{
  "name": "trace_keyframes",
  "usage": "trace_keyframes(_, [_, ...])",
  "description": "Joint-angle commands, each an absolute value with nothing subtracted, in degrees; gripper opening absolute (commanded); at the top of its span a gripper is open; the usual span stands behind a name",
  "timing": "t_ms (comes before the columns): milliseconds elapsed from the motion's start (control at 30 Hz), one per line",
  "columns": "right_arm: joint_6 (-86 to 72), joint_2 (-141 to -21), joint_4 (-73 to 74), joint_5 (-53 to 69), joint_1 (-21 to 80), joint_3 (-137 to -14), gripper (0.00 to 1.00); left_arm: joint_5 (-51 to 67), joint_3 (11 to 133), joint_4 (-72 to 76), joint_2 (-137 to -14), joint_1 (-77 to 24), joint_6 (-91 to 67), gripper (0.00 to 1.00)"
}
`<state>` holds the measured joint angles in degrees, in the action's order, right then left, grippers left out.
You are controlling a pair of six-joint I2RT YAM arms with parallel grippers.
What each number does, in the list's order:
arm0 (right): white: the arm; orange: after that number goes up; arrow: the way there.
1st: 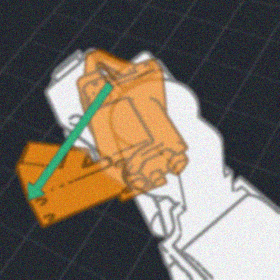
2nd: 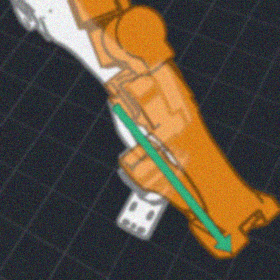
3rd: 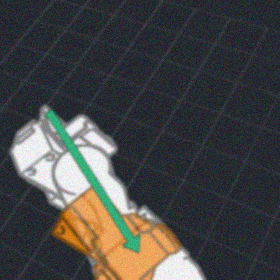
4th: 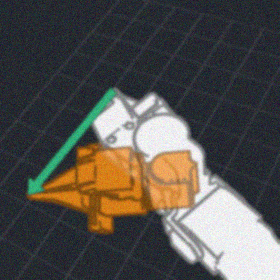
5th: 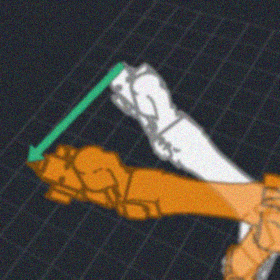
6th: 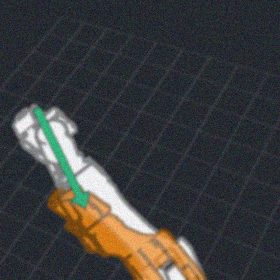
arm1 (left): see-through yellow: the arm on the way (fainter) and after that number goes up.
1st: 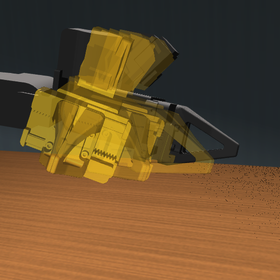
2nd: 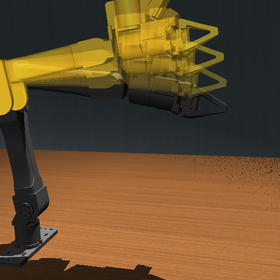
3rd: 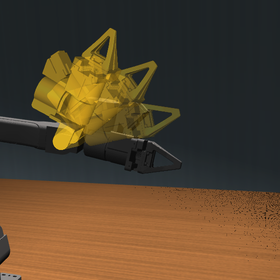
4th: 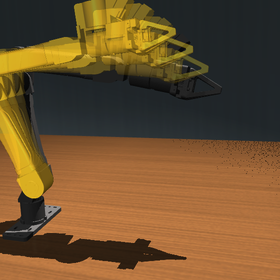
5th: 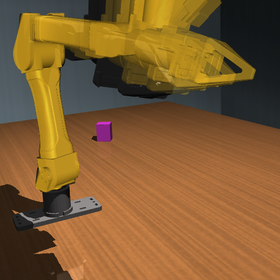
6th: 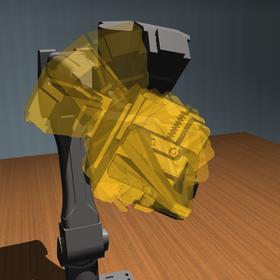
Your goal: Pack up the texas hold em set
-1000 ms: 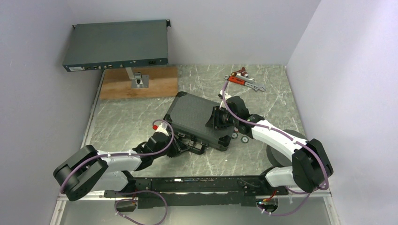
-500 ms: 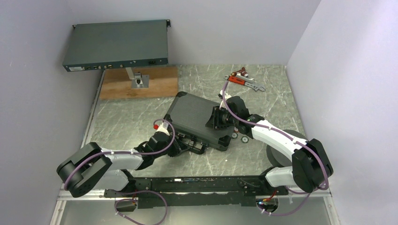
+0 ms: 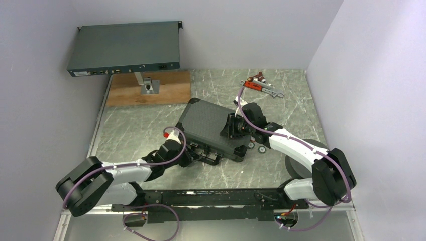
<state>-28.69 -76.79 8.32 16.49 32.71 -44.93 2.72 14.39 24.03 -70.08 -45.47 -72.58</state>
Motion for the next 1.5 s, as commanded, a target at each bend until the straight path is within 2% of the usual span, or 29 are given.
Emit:
trace_keyframes(0, [-26.3, -81.2, 21.4, 11.8, 32.5, -40.2, 0.34, 2.4, 18.5, 26.0, -68.2, -45.8, -70.9, 0.00])
trace_keyframes(433, [-26.2, -81.5, 21.2, 12.0, 32.5, -40.0, 0.34, 0.2, 21.2, 23.8, -62.6, -45.8, -69.6, 0.00])
trace_keyframes(967, [-26.2, -82.2, 20.9, 12.3, 32.5, -39.9, 0.34, -1.6, 25.6, 31.4, -66.5, -45.8, -68.4, 0.00])
trace_keyframes(1067, [-26.2, -82.2, 20.8, 12.3, 32.5, -39.8, 0.34, -2.9, 25.9, 32.5, -65.5, -45.9, -68.3, 0.07])
trace_keyframes(1133, [-26.1, -82.3, 20.8, 12.4, 32.5, -39.8, 0.34, -3.8, 26.7, 32.1, -65.2, -45.9, -68.1, 0.17])
trace_keyframes(1300, [-26.1, -82.4, 20.7, 12.4, 32.5, -39.8, 0.34, -4.7, 28.5, 33.4, -67.2, -45.9, -67.7, 0.35])
trace_keyframes(1467, [-26.2, -82.5, 20.7, 12.5, 32.5, -39.7, 0.33, -4.1, 30.0, 38.1, -70.9, -45.8, -67.3, 0.36])
